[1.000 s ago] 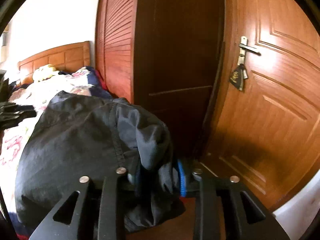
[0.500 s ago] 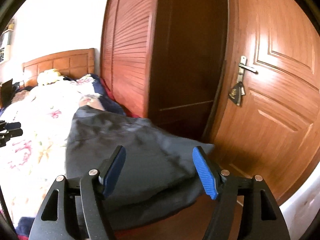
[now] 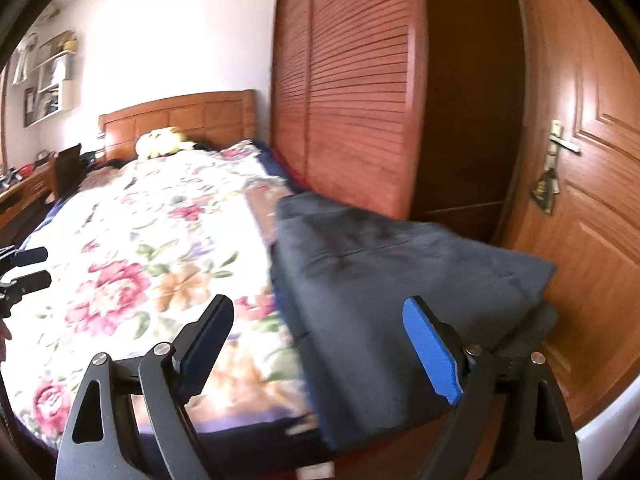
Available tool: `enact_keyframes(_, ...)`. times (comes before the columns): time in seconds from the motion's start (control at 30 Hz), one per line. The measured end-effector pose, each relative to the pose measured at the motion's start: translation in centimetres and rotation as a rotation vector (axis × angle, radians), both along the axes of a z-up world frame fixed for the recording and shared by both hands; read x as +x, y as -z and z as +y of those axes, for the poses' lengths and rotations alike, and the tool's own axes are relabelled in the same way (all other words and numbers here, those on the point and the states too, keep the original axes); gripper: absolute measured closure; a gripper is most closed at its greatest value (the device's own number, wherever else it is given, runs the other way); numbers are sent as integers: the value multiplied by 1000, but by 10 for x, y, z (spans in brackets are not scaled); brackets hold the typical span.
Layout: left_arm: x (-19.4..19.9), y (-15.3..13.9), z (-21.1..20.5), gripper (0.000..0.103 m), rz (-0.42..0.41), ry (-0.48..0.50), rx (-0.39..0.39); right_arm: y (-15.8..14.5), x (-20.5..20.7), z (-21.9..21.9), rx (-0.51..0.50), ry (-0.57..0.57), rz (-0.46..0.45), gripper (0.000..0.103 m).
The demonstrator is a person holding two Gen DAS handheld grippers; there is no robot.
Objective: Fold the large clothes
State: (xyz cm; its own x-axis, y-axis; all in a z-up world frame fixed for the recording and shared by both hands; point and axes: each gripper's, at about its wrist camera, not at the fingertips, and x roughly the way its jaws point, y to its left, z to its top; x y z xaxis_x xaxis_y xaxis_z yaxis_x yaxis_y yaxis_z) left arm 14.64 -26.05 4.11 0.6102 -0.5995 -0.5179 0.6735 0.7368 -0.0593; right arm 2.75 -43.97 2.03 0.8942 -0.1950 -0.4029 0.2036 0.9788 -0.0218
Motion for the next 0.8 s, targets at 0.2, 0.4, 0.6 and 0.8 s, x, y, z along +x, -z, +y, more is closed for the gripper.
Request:
enact_keyframes(0.2, -15, 22, 51, 27, 30, -88, -12, 12, -4, 45, 8, -94, -9, 14)
enact_keyframes(0.4, -23, 47, 99, 27, 53, -183, 5, 28, -1, 85, 20, -186, 3, 12)
enact_keyframes(0.6, -31, 68, 146, 27, 62, -309, 17, 45, 9, 119, 54, -268, 30, 12)
enact_keyframes(0.8, -45, 87, 190, 27, 89, -450, 22, 62, 22, 151, 102, -362, 68, 12)
